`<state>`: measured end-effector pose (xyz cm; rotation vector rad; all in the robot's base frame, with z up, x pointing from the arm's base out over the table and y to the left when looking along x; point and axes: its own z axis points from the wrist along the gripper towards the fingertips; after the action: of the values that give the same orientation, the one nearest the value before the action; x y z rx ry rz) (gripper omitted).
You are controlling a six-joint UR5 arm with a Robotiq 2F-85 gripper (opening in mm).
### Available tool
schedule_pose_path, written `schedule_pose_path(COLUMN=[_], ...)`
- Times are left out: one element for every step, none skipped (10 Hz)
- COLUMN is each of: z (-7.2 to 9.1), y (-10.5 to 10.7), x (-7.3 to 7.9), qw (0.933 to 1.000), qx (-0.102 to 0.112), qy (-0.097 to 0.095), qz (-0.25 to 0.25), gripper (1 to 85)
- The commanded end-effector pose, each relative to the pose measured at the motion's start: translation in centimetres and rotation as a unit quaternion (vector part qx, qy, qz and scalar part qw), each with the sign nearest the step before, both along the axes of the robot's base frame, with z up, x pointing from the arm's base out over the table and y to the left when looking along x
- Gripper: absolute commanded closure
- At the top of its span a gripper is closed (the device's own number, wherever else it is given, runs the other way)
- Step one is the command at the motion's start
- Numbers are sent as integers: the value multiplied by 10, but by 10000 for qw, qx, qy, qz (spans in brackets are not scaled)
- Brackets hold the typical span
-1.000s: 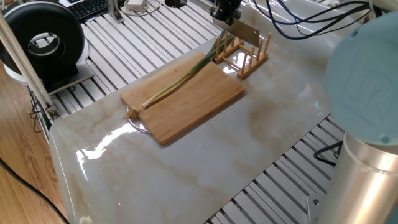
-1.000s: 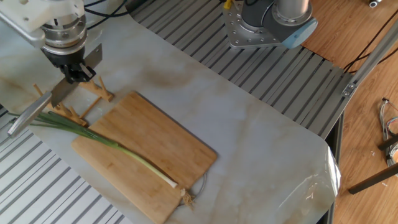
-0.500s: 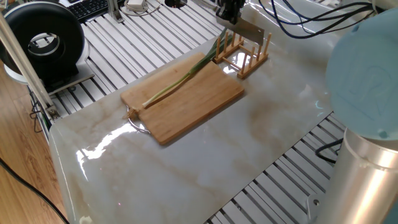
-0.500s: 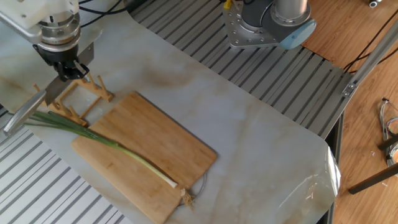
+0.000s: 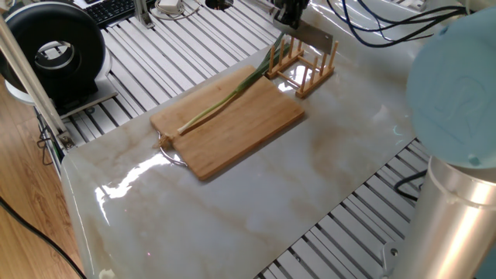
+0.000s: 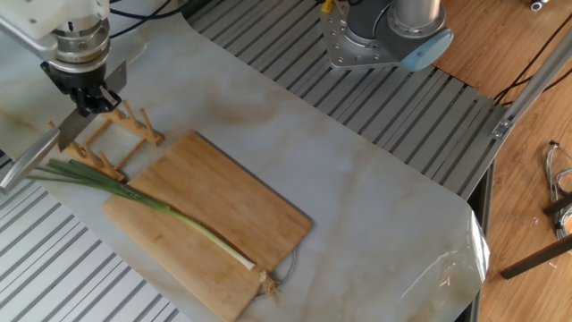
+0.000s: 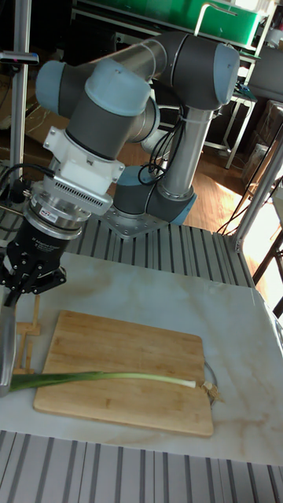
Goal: Chop the green garlic
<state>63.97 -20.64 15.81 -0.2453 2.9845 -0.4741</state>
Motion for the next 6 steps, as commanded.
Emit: schedule_pose_path(z=[-8,-14,-19,-23,-25,-28], y=[-11,-8,-4,-3,-6,-11], x=[0,1,2,2,3,3], qw=[9999,9996,9990,9988,9988,9989], qx=[82,220,376,411,377,306], qy=[-69,-83,-102,-102,-112,-107], qz=[-92,-144,-218,-249,-278,-335], gripper=[843,843,843,843,843,843])
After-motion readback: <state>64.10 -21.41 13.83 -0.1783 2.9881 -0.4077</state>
